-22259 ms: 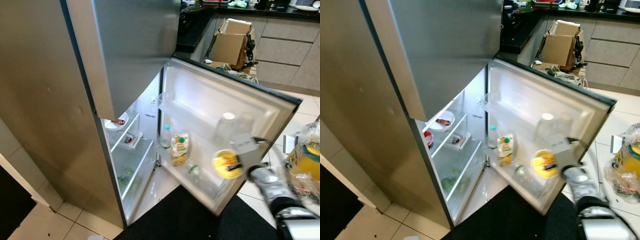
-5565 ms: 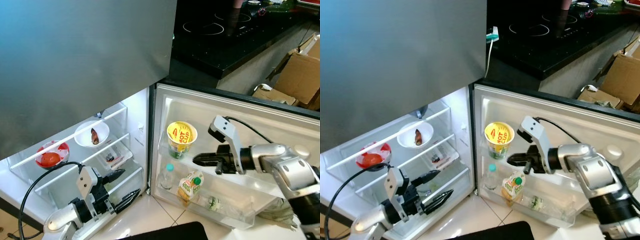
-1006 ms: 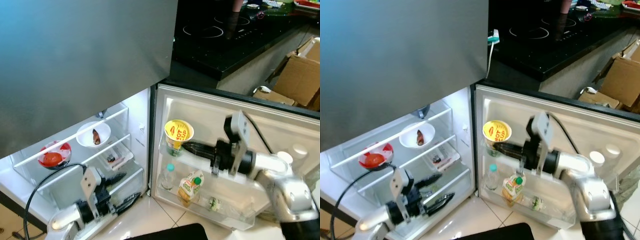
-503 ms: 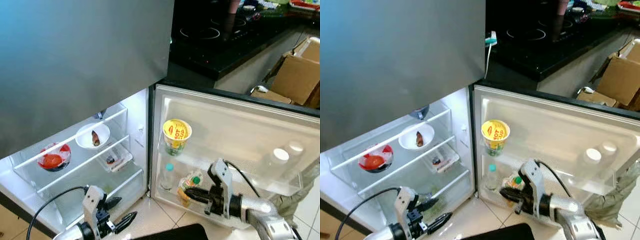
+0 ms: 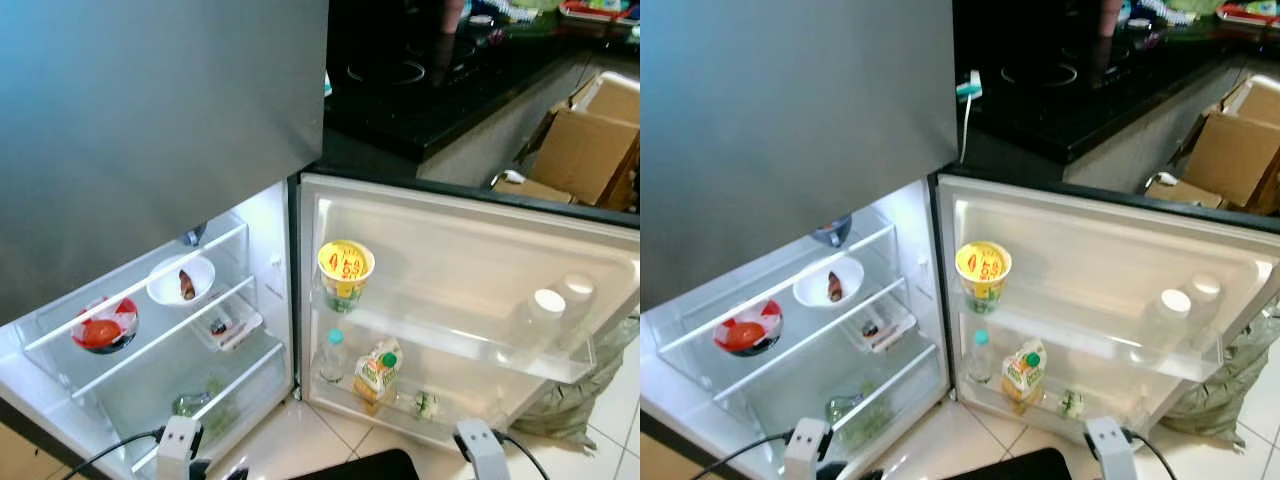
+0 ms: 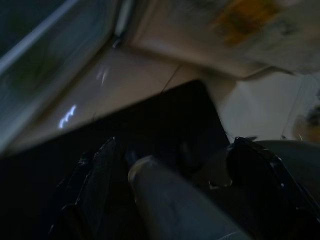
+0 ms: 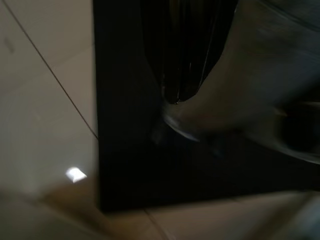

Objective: Restocking fridge

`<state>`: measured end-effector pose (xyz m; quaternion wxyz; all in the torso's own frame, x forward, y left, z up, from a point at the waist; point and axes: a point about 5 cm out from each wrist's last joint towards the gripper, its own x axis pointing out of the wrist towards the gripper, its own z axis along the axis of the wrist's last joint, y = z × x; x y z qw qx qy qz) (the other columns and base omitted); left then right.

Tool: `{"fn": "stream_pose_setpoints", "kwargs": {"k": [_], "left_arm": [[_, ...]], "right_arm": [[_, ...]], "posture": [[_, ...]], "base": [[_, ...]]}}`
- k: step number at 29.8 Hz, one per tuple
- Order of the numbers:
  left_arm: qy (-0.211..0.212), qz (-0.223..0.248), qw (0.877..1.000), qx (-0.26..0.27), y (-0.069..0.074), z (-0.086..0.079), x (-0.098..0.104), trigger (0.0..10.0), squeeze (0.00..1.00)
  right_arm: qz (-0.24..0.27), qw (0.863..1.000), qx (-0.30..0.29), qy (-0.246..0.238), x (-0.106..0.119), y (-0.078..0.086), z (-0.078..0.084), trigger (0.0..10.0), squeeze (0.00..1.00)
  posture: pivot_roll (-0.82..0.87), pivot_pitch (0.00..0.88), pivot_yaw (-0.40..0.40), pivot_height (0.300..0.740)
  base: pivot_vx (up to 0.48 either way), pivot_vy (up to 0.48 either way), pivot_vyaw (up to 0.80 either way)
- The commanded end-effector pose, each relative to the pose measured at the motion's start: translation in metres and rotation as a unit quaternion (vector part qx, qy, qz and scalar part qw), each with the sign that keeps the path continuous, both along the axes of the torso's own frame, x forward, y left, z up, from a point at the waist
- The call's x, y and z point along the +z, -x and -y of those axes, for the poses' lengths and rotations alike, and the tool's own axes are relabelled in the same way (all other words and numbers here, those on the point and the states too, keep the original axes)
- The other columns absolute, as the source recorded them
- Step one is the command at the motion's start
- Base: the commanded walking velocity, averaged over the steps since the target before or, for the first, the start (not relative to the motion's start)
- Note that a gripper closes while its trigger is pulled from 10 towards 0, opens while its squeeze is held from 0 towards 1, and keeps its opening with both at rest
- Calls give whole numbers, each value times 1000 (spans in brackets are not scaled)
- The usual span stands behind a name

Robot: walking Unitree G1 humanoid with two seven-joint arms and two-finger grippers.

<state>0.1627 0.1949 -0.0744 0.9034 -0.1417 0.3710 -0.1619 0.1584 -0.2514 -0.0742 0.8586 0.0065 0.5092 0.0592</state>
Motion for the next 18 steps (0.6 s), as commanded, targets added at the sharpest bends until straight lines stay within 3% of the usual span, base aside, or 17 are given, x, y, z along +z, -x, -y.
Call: {"fn": "stream_pose_setpoints", "kwargs": {"k": [1, 4, 7, 12, 18], "left_arm": [[-8, -74, 995, 60, 21, 2, -16, 10000, 0], [-18, -100, 992, 81, 29, 2, -21, 10000, 0], [-60, -134, 984, 100, 39, 1, -27, 10000, 0], [-82, -138, 983, 86, 36, 5, -28, 10000, 0], [-118, -141, 982, 41, 32, 9, -28, 10000, 0]], "right_arm": [[-50, 997, -19, 52, -16, 30, 1, 10000, 0], [-72, 995, -9, 69, -21, 44, -1, 10000, 0], [-111, 988, 40, 100, -29, 65, -6, 10000, 0], [-123, 985, 60, 106, -32, 69, -10, 10000, 0], [-119, 982, 74, 124, -31, 59, -14, 10000, 0]], "posture": [[-84, 26, 36, 740], [-73, 17, 30, 740], [-51, 0, 21, 740], [-37, 0, 24, 740], [-5, 0, 22, 740]], "base": [[0, 0, 0], [0, 0, 0], [0, 0, 0], [0, 0, 0], [0, 0, 0]]}}
